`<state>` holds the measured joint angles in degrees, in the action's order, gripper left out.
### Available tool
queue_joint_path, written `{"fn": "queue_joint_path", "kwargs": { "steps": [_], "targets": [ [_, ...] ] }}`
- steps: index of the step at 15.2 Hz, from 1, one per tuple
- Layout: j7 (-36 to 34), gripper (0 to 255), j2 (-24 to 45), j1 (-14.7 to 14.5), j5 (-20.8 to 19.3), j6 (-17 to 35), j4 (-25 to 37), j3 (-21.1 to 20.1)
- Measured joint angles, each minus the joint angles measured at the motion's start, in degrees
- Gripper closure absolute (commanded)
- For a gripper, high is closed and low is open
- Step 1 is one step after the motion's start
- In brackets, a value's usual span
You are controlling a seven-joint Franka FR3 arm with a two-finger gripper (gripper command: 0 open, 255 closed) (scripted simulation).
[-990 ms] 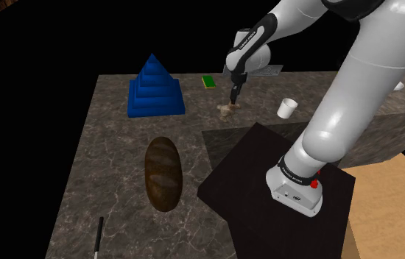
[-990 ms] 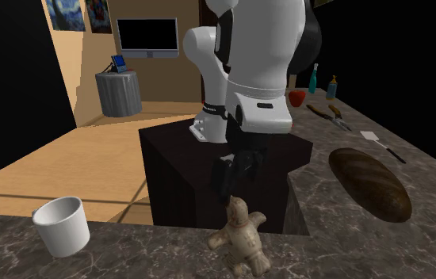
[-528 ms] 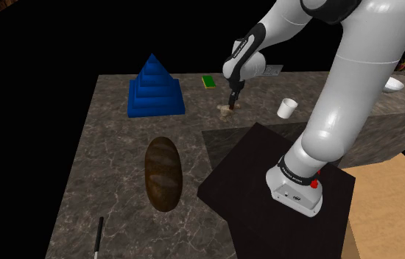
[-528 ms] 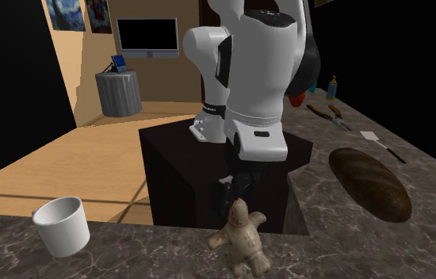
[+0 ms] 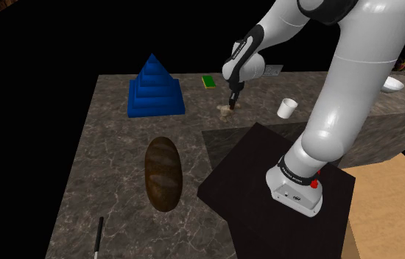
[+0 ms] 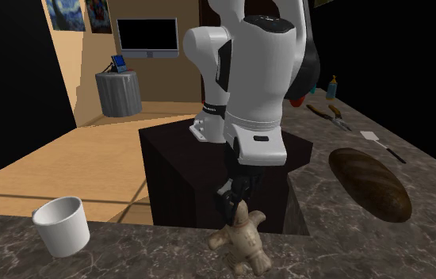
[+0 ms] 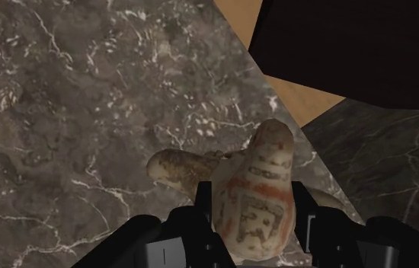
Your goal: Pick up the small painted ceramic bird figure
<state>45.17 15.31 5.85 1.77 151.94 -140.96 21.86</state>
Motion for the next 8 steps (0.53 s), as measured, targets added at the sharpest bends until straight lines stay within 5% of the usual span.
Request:
{"fn": "queue_joint_path", "kwargs": {
  "steps": [8],
  "targets": [
    [-1.0, 255, -2.4, -0.7, -1.5, -2.0, -0.3, 0.9]
  ]
}}
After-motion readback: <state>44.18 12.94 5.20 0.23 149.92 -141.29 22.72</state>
